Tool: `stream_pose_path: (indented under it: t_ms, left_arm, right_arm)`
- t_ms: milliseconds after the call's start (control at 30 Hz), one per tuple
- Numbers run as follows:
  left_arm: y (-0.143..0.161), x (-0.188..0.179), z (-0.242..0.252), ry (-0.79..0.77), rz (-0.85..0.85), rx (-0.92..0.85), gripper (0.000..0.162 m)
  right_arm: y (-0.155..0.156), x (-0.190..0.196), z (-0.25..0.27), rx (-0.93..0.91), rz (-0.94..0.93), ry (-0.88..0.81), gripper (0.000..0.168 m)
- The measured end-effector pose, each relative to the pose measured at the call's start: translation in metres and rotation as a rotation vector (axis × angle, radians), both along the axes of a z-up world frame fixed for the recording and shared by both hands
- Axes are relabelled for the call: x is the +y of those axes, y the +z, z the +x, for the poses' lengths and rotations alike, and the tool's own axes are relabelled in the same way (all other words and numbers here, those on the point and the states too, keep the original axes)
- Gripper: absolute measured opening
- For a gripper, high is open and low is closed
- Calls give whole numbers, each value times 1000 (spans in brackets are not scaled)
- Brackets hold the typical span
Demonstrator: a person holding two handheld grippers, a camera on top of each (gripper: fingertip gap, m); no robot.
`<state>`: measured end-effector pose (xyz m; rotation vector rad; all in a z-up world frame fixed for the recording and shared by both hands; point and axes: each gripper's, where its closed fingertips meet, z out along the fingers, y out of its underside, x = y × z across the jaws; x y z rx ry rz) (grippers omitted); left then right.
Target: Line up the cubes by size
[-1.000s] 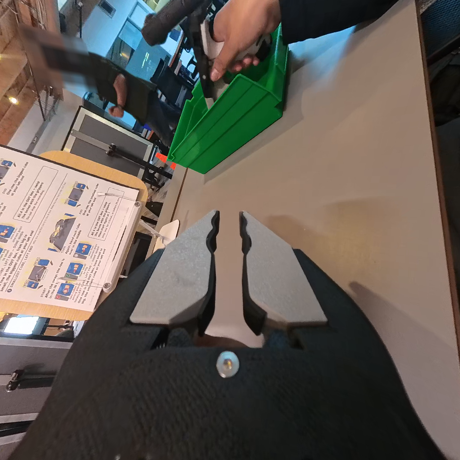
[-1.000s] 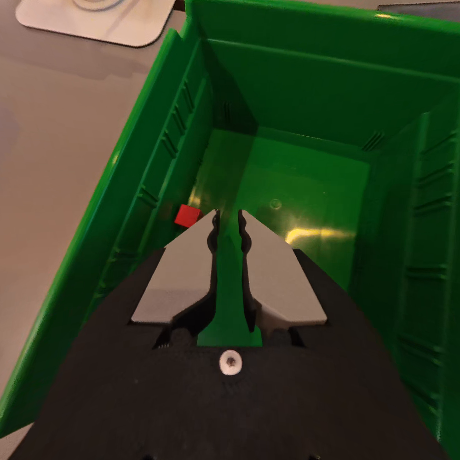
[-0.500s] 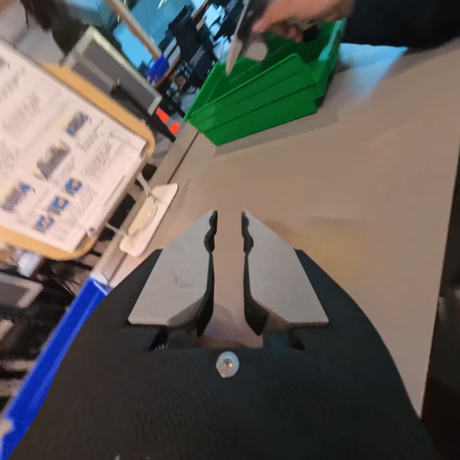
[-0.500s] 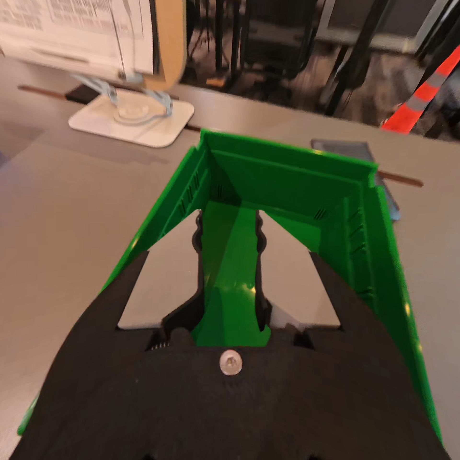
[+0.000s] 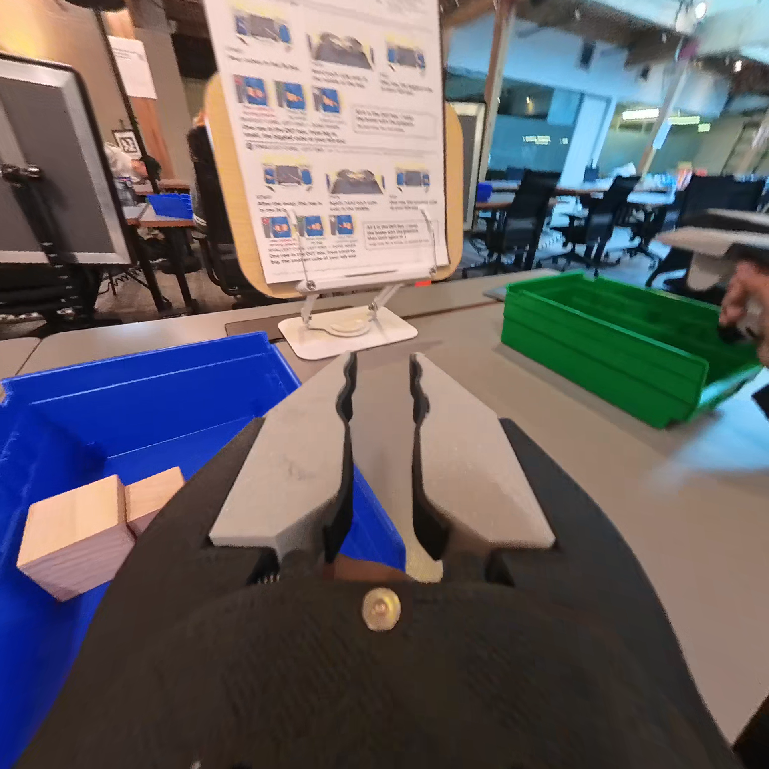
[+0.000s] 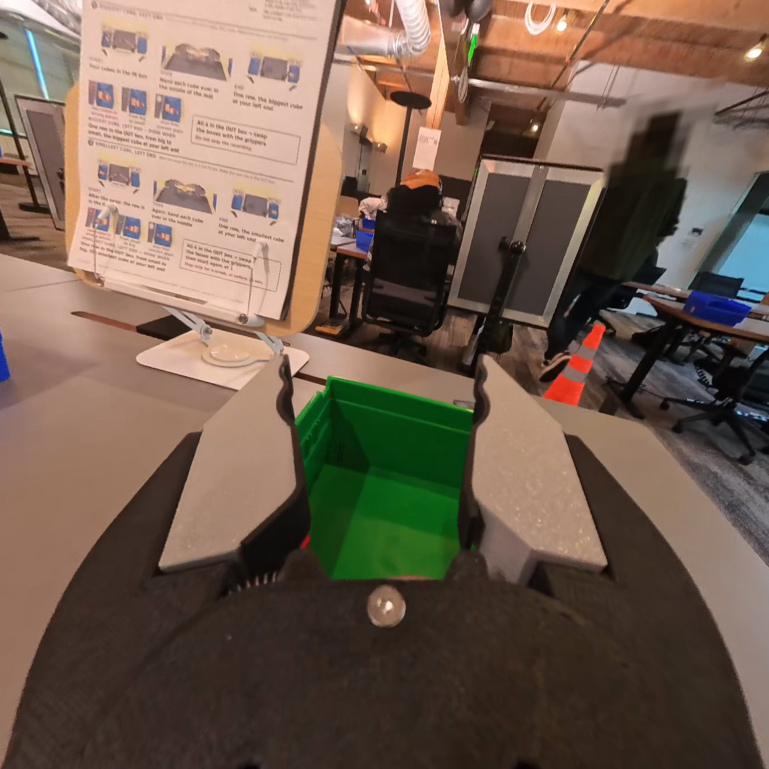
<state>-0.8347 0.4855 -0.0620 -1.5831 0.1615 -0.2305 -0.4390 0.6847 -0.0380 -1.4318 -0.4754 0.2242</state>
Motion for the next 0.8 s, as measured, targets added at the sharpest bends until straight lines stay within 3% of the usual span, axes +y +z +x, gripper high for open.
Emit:
stream_pose_path:
  t_ms: [200, 400, 600, 733, 800]
  left_arm:
    - [13, -2, -24, 86, 55, -92, 30]
    - [8, 1, -35, 124, 40, -94, 33]
    - [-1, 3, -32, 85, 5, -84, 30]
    - [-2, 2, -24, 52, -5, -41, 27]
    - [-3, 1, -23, 58, -8, -10, 27]
  right_arm:
    - [26, -20, -11, 43, 127, 37, 97]
    - [40, -88, -92, -36, 41, 279, 86]
    - [-41, -146, -191, -244, -219, 619, 70]
    - [-101, -145, -228, -322, -297, 684, 58]
    - [-129, -151, -235, -392, -390, 705, 63]
